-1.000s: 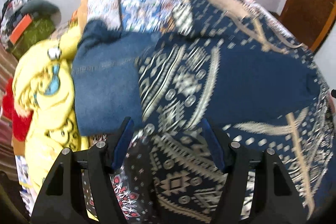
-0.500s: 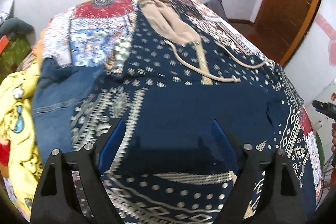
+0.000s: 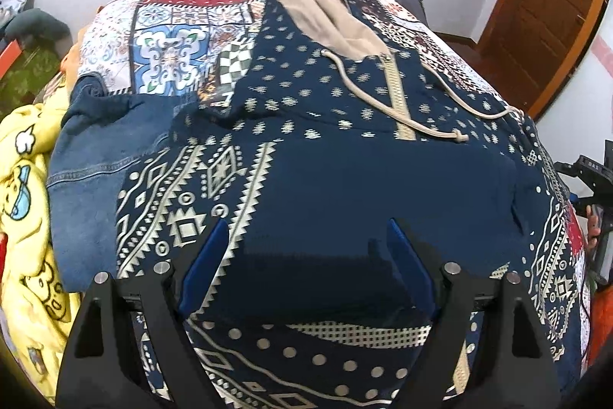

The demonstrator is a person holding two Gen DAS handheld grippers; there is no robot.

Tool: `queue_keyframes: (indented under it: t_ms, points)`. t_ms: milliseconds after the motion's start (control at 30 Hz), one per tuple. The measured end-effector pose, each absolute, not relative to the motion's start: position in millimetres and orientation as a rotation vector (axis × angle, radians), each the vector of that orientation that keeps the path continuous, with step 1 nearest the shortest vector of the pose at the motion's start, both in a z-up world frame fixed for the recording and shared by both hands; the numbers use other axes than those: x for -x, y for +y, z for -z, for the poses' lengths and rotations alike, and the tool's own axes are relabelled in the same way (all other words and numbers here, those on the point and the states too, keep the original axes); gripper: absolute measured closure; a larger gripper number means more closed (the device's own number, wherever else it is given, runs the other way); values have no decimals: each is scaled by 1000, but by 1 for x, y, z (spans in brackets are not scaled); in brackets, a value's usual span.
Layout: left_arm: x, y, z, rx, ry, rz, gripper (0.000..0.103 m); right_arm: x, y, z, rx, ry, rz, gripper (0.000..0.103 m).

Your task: Fold large clothes

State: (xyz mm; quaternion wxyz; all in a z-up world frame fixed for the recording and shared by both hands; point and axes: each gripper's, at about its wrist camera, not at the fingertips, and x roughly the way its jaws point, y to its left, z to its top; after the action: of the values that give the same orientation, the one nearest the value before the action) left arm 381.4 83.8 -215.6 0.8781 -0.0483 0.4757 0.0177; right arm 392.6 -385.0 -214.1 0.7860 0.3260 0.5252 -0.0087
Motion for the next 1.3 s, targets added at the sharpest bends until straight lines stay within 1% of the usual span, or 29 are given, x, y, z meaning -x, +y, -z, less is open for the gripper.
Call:
queue_keyframes:
  t_ms: [67,100,133,167,200,333,467,600,667,733,867,1067,1167,1233,1300]
  points:
    - [-377,87,215,90,987,-49,19,-399,-385,212,-686,1118,38,50]
    - [-375,88,214,85,986,-53,19,-401,-385,210,-680,1108,44,63]
    - [-372,89,213,77,982,-58,19,-402,-385,207,-681,1100,47,82]
    - [-370,90,211,68,977,-62,19,-403,-385,205,-685,1096,43,89]
    - [-367,91,209,60,970,-66,19,-403,-385,200,-685,1086,40,93]
    - [-353,94,196,37,932,-73,19,-396,-374,166,-615,1010,14,95]
    - [-341,96,184,22,904,-67,19,-383,-348,111,-513,903,-62,95]
    - [-328,96,174,19,876,-53,19,-368,-303,54,-378,789,-193,95]
    - [-321,97,169,16,863,-48,19,-359,-273,32,-316,738,-286,95]
    - [-314,99,164,15,853,-45,19,-352,-245,22,-278,731,-365,95]
    - [-304,106,163,24,858,-42,19,-345,-195,36,-273,814,-481,95]
    - [-290,114,166,29,878,-25,19,-337,-135,117,-234,1046,-530,95]
    - [-285,113,170,14,901,-8,19,-332,-129,151,-232,1147,-516,94]
    - [-284,110,173,-7,911,-5,19,-329,-122,164,-233,1190,-496,91]
    - [-285,104,174,-33,918,-1,19,-324,-123,175,-235,1241,-492,91]
